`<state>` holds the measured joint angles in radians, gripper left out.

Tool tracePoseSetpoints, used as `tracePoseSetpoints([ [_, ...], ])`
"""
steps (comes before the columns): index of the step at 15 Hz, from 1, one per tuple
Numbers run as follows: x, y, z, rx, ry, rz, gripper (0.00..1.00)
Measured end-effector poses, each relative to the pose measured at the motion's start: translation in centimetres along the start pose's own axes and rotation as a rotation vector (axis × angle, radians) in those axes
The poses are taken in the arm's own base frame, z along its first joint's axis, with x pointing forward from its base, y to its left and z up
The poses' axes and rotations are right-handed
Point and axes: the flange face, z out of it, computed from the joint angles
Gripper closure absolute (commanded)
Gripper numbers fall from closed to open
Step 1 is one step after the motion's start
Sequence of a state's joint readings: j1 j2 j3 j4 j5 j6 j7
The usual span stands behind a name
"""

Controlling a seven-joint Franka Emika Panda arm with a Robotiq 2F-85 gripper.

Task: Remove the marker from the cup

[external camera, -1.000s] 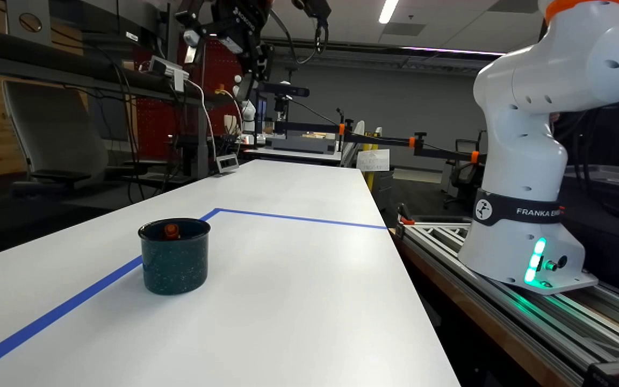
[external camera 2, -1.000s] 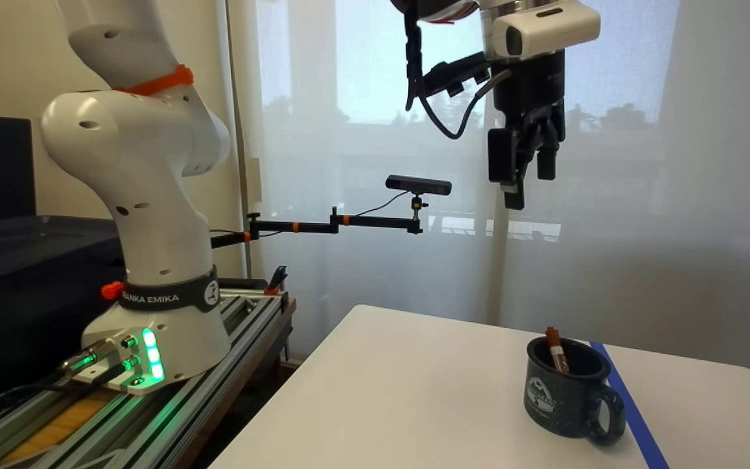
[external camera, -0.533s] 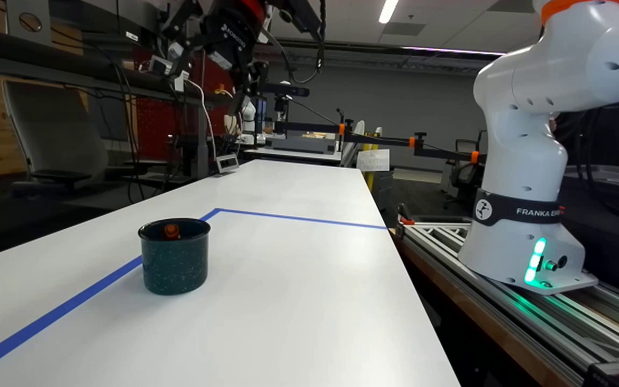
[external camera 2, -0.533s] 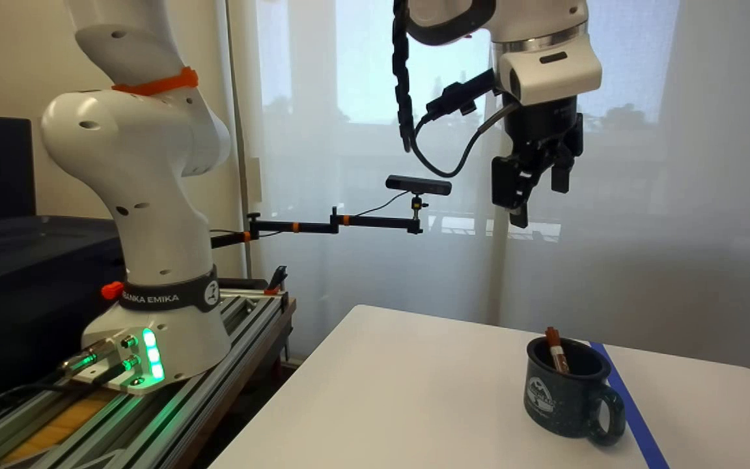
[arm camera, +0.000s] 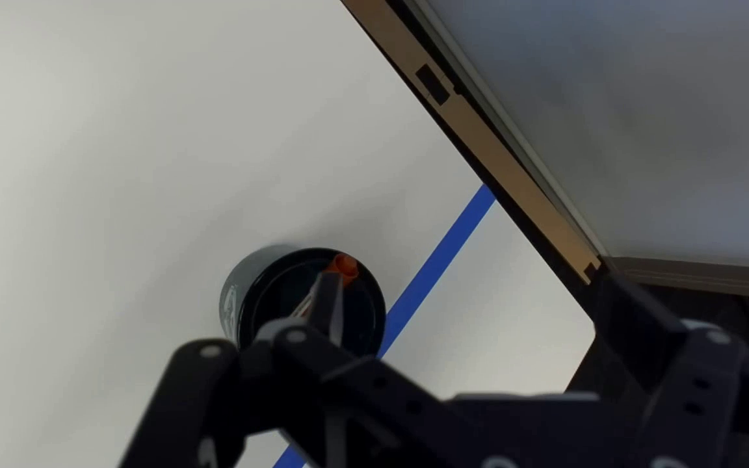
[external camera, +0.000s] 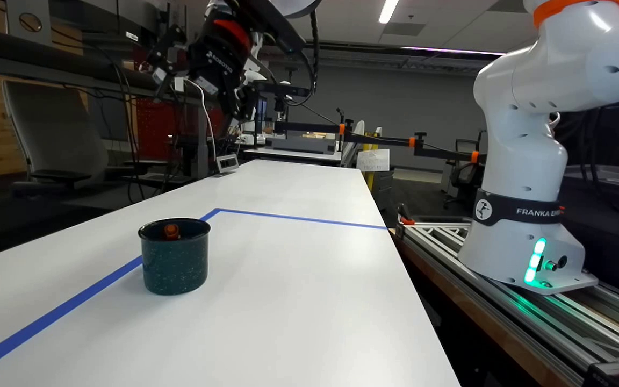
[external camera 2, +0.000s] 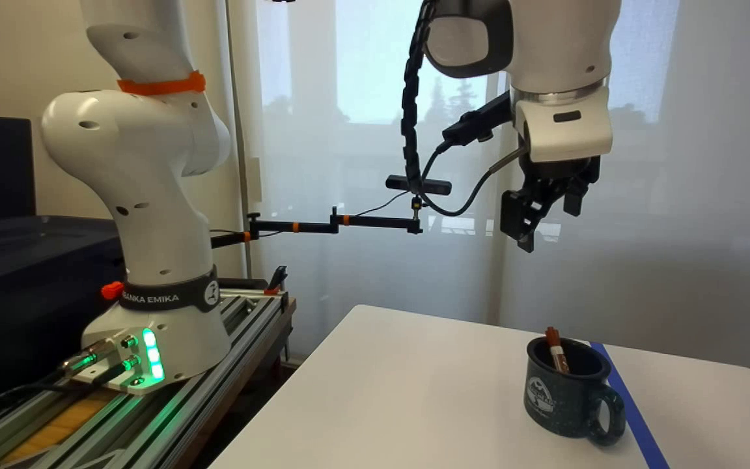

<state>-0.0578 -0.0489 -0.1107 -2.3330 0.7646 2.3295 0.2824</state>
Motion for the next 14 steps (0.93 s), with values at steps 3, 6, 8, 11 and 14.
tracePoseSetpoints([
  [3,0.7,0.7,1.2,-0.019,-0.028,0.024,0.00],
  [6,1.7,1.6,1.8,-0.032,-0.033,0.049,0.00],
  [8,2.5,2.3,2.1,-0.038,-0.032,0.070,0.00],
  [11,3.7,3.5,2.5,-0.050,-0.043,0.102,0.00],
  [14,4.5,4.2,3.1,-0.053,-0.075,0.130,0.00],
])
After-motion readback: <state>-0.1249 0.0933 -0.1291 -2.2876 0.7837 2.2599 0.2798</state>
